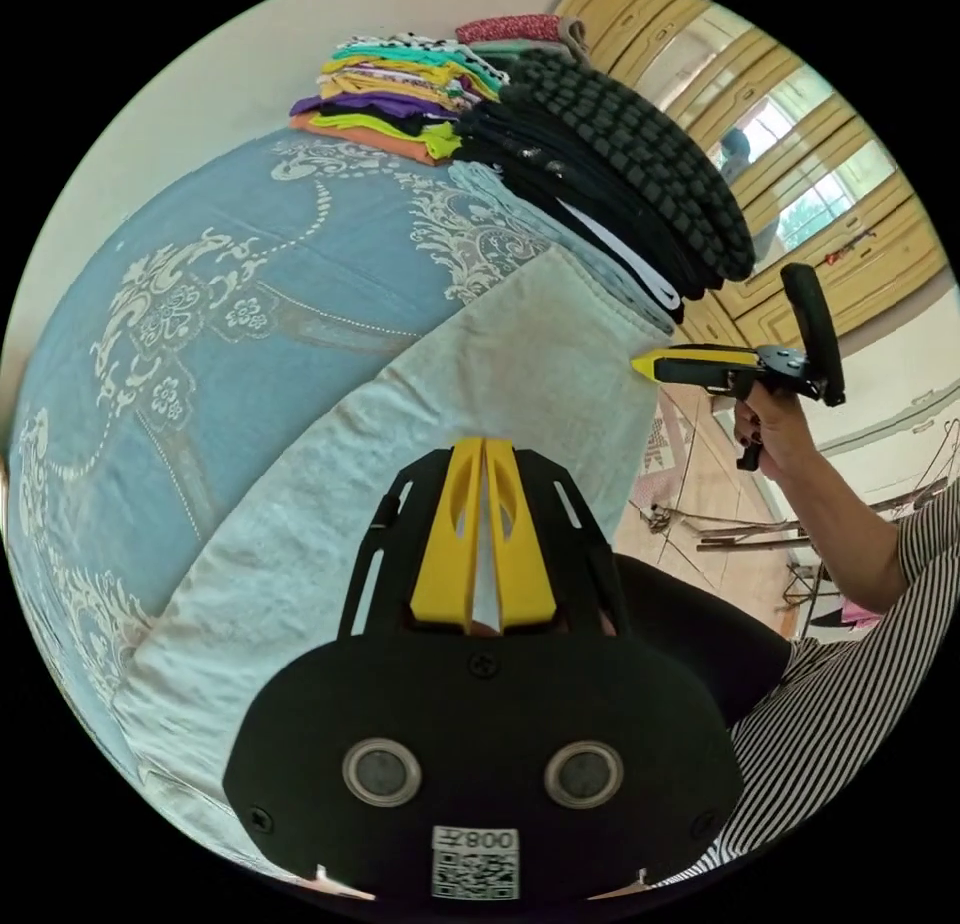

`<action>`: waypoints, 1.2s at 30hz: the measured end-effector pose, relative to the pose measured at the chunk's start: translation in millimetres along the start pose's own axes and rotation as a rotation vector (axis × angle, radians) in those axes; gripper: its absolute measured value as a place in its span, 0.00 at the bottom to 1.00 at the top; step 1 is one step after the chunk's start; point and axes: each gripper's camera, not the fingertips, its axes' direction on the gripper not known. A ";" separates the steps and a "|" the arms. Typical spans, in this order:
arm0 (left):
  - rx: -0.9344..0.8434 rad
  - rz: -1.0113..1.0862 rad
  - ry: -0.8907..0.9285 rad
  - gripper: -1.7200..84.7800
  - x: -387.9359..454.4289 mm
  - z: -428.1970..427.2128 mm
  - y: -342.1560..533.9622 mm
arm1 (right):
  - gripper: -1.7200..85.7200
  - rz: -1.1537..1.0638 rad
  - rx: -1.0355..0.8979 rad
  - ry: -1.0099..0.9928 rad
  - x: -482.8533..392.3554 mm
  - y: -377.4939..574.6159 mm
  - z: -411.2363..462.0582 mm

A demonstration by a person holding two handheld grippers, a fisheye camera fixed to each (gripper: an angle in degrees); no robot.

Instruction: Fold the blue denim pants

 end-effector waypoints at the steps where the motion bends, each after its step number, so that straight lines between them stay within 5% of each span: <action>1: 0.055 -0.028 0.006 0.03 -14.8 -6.2 26.4 | 0.02 -0.012 0.009 -0.001 -6.8 -3.9 -3.8; 12: 0.218 -0.553 -0.253 0.09 -222.5 -40.5 299.1 | 0.08 -0.661 -0.110 -0.622 -293.7 -161.4 49.6; 18: 0.304 -0.649 -0.217 0.09 -271.3 4.1 393.3 | 0.10 -0.839 -0.343 -0.699 -442.6 -216.6 121.5; 23: 0.309 -0.674 -0.167 0.09 -288.5 56.6 447.6 | 0.08 -0.857 -0.506 -0.725 -483.2 -214.5 152.5; 31: 0.364 -0.585 -0.127 0.11 -300.9 109.7 479.4 | 0.05 -0.885 -0.376 -0.746 -496.1 -176.8 106.6; 36: 0.232 -0.469 -0.166 0.13 -305.9 148.0 465.2 | 0.05 -0.940 -0.296 -0.649 -514.1 -149.6 88.4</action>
